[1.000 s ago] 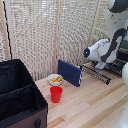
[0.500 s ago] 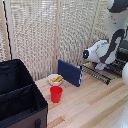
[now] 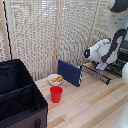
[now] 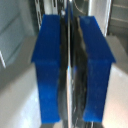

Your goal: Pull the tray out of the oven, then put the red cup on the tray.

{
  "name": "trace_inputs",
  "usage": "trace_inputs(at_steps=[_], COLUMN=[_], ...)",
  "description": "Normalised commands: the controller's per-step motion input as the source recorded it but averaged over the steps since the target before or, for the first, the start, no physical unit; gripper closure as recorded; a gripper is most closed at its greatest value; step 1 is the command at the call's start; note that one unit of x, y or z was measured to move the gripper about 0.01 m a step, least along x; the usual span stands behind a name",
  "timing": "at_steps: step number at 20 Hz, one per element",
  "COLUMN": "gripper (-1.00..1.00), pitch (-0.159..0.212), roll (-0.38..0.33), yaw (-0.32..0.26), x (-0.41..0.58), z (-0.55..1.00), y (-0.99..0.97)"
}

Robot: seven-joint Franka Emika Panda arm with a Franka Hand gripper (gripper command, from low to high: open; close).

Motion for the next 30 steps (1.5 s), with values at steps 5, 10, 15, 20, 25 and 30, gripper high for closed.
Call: trace_inputs(at_steps=[5, 10, 15, 20, 25, 30], gripper=[1.0, 1.0, 1.0, 1.0, -1.0, -1.0], pitch=[-0.001, -0.019, -0.023, -0.015, 0.009, 0.005], roll=[0.206, 0.014, 0.0, -0.01, 0.009, 0.067], yaw=[-0.002, -0.092, -0.121, -0.093, 0.0, 0.002], x=[-0.003, -0.001, 0.0, -0.007, 0.091, 0.11], z=[0.09, 0.05, 0.01, 0.0, -0.06, -0.01], y=[0.26, 0.77, 0.83, 0.57, 0.14, -0.01])
